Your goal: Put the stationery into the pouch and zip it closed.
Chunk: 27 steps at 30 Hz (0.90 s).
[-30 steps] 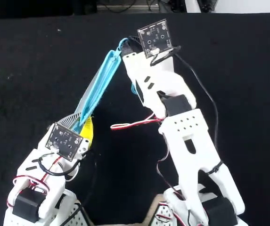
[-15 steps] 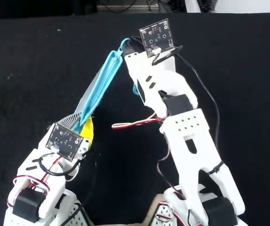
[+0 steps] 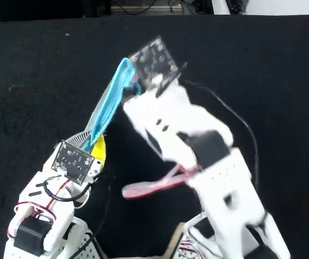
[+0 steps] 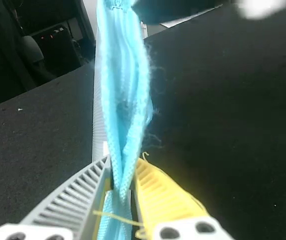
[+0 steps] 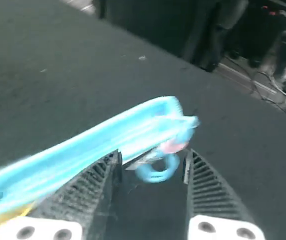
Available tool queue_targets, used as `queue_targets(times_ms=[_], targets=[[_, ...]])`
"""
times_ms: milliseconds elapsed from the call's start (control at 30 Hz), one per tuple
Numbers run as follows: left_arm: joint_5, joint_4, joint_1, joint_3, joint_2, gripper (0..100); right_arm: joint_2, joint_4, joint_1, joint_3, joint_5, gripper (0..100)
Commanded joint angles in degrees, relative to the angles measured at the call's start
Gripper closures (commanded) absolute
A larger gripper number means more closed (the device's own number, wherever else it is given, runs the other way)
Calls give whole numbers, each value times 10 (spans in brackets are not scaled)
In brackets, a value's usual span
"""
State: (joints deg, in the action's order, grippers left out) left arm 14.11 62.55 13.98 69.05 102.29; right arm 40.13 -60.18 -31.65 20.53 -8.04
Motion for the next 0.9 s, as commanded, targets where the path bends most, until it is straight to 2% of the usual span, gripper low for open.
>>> queue_targets(times_ms=[0,67,167,300,467,633,867], targets=[[-8,3,-1,7,-4,971,70,-45,1,-29,-4,798],[-4,1,-2,-2,-4,971,88,-48,55,-7,-4,828],[-4,-30,-42,-27,-4,971,96,-19,142,49,-1,980],[-4,-125,-120,-41,-6,971,101,4,215,128,-3,984],[-2,-260,-176,-39,-13,971,101,-39,283,180,-3,985],[52,-369,-166,-33,-100,971,101,-45,321,253,-4,985],[47,-492,-95,-20,-335,970,101,-38,331,367,2,985]])
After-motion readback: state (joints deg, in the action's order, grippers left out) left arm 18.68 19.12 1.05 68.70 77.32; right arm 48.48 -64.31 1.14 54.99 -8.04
